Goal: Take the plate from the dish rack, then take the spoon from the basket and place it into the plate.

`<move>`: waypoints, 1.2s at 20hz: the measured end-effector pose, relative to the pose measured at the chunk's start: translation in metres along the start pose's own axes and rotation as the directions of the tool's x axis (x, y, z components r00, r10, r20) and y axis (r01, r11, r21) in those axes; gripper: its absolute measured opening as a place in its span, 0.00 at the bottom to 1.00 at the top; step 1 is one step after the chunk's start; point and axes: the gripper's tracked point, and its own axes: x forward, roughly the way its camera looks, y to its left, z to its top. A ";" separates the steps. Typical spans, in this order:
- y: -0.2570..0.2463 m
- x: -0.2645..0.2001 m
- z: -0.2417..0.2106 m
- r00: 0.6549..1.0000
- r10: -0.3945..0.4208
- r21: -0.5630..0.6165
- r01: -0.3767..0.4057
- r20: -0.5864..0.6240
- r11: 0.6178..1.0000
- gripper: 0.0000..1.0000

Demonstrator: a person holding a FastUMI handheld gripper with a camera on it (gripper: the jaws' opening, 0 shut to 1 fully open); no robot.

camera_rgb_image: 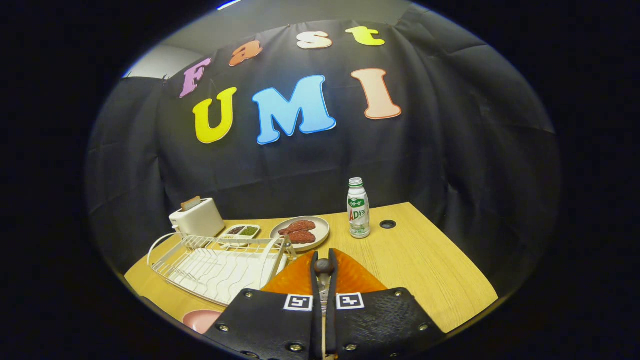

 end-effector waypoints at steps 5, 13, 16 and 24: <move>0.009 -0.032 0.033 1.000 -0.010 -0.040 0.010 0.012 0.999 0.03; 0.064 -0.083 0.049 0.998 0.055 -0.098 -0.054 0.007 0.994 0.03; 0.084 -0.098 0.039 0.998 0.060 -0.099 -0.060 -0.008 0.993 0.03; 0.119 -0.124 -0.005 0.994 0.036 -0.109 -0.047 -0.101 0.993 0.03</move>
